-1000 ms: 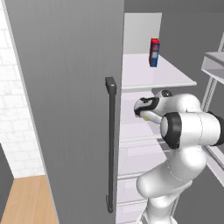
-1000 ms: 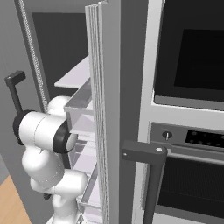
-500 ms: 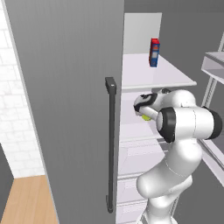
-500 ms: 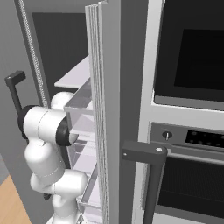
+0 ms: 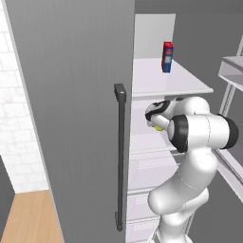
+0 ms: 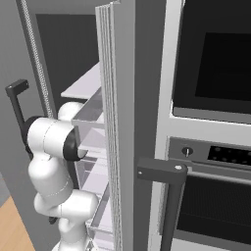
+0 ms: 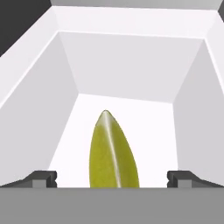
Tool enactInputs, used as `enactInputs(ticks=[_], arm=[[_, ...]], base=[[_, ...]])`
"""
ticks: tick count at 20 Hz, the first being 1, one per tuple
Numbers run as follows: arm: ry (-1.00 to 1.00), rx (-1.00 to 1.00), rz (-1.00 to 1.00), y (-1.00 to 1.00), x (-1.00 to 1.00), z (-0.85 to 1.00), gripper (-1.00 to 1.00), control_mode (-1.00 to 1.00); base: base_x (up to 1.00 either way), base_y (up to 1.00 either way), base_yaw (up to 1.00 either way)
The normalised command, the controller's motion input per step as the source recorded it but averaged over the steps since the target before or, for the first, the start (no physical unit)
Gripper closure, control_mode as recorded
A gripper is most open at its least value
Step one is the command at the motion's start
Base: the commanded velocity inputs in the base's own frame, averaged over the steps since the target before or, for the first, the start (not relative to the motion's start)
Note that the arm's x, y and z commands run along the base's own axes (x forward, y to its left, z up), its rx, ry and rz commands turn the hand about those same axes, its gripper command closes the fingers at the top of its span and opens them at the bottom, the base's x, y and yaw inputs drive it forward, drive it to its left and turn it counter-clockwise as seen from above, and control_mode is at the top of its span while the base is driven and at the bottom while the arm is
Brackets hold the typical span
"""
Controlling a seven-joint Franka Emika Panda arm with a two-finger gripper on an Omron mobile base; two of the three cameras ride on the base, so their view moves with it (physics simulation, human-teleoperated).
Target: Grab a lemon wedge from the fridge and one ice cube from the ice bowl, and put them in the glass of lemonade.
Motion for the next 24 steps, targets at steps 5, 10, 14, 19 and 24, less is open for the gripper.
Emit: enactInputs(ticks=[5,10,14,19,24], arm=[[0.00,0.00,0.00,0.00,0.14,-0.29,-1.00,-1.00],[0.01,0.00,0.00,0.00,0.26,-0.24,-1.00,-1.00],[0.00,0.00,0.00,0.00,0.02,-0.39,-1.00,-1.00],[0.00,0.00,0.01,0.00,-0.03,-0.09,-1.00,-1.00],[0.00,0.00,0.01,0.03,0.00,0.00,-1.00,-1.00]], base=[[0.00,0.00,0.00],[0.00,0.00,0.00],[0.00,0.00,0.00],[0.00,0.00,0.00],[0.00,0.00,0.00]])
